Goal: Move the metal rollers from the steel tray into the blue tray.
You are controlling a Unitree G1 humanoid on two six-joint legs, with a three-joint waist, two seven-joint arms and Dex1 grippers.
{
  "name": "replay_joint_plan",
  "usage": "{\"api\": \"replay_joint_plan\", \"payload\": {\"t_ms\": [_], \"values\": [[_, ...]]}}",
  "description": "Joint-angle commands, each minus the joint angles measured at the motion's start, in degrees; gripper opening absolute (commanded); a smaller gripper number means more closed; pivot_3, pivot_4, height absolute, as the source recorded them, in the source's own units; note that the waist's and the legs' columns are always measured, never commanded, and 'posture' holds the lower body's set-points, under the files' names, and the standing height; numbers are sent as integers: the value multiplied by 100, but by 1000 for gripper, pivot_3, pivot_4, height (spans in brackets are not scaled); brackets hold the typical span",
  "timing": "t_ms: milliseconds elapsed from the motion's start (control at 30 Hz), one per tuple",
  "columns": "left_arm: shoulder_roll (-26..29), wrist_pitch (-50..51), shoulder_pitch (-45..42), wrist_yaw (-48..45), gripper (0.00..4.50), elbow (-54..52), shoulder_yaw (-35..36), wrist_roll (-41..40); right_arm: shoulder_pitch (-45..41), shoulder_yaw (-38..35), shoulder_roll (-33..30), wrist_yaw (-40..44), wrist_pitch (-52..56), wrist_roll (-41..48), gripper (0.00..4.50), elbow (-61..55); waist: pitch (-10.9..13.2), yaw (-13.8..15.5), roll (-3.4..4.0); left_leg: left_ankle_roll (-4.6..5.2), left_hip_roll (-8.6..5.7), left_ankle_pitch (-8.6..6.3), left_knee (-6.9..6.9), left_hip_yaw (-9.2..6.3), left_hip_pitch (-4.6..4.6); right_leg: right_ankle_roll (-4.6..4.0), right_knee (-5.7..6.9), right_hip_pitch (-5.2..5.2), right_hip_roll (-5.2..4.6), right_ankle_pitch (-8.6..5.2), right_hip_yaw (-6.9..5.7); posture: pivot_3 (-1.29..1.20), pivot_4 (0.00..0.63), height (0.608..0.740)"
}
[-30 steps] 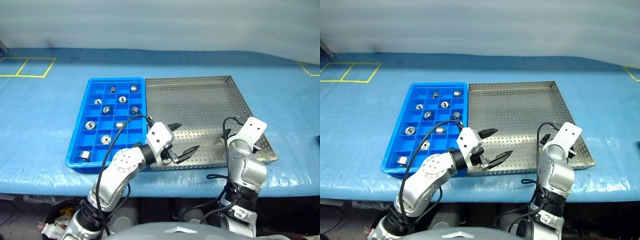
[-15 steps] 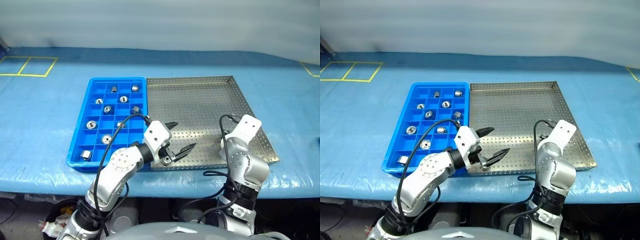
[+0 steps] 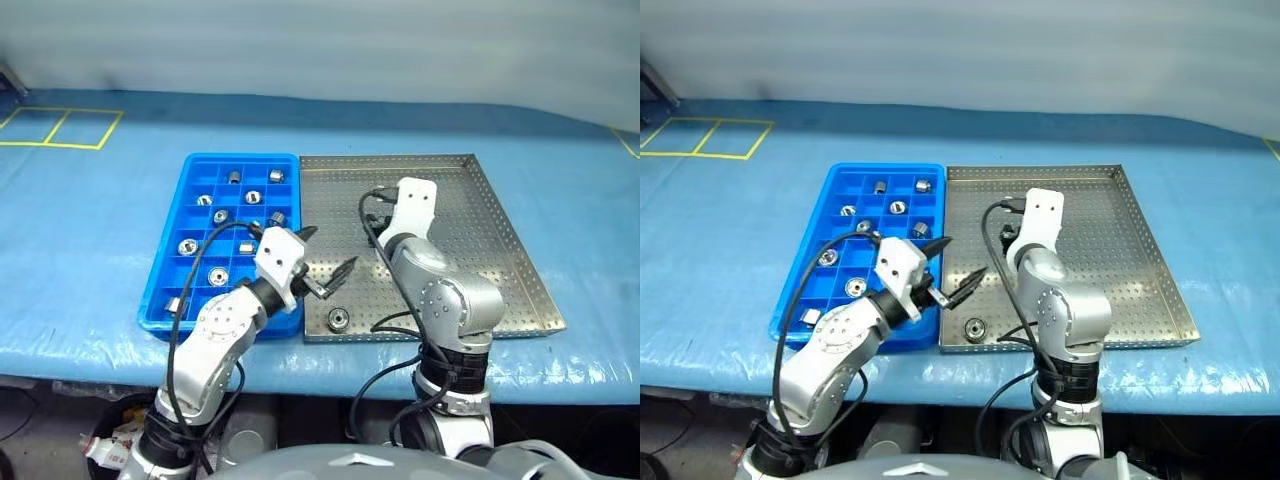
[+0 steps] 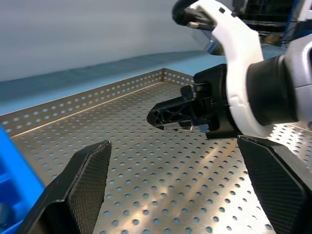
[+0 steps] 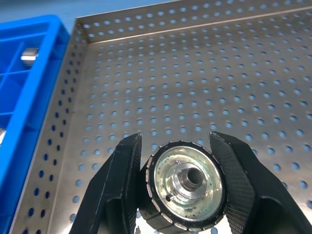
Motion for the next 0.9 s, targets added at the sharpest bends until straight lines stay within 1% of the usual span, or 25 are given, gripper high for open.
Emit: {"api": "replay_joint_plan", "payload": {"t_ms": [33,100,267,333,433,667,900], "values": [[184,-187,223,32,4500,-529,491,-96,-269,514,-281,671,-112,145,1864,-94,1,55,-1,0,0,0,0,0,0,0,-1,0,0,0,0,381,150,740],[310,41,384,-49,4500,-649,722,-330,-282,807,-425,1041,-318,195,1864,-95,3,106,-4,0,1,0,-4,0,0,-2,-2,-2,0,-1,-1,403,150,740],[517,-69,763,-53,4500,-838,1099,-425,-182,1332,-537,1860,-700,382,1864,-145,13,239,-9,-1,2,0,-15,-3,0,-5,-5,-5,0,-6,-8,436,150,740],[598,-81,952,-74,4500,-907,1258,-464,-192,1594,-611,2105,-828,373,1864,-88,17,302,-14,-1,6,-1,-16,-5,-1,-5,-7,-5,-2,-6,-10,446,150,740],[794,-55,1158,-190,4500,-961,1333,-511,-190,1791,-645,2377,-1010,373,1864,35,23,394,-16,-2,8,-1,-17,-3,-2,-5,-11,-6,-7,-7,-10,465,150,740],[957,-12,1507,-262,4500,-1112,1337,-621,6,2178,-803,2792,-1274,253,1864,357,26,646,-17,-4,27,-2,-24,-1,-8,-4,-33,-7,-17,-6,-19,486,150,740],[908,29,1524,-240,4500,-1068,1241,-762,376,2102,-1034,2826,-1094,267,1864,158,25,922,-17,-9,30,-5,-47,7,-22,-3,-67,-9,-13,-6,-37,488,150,740]]}}
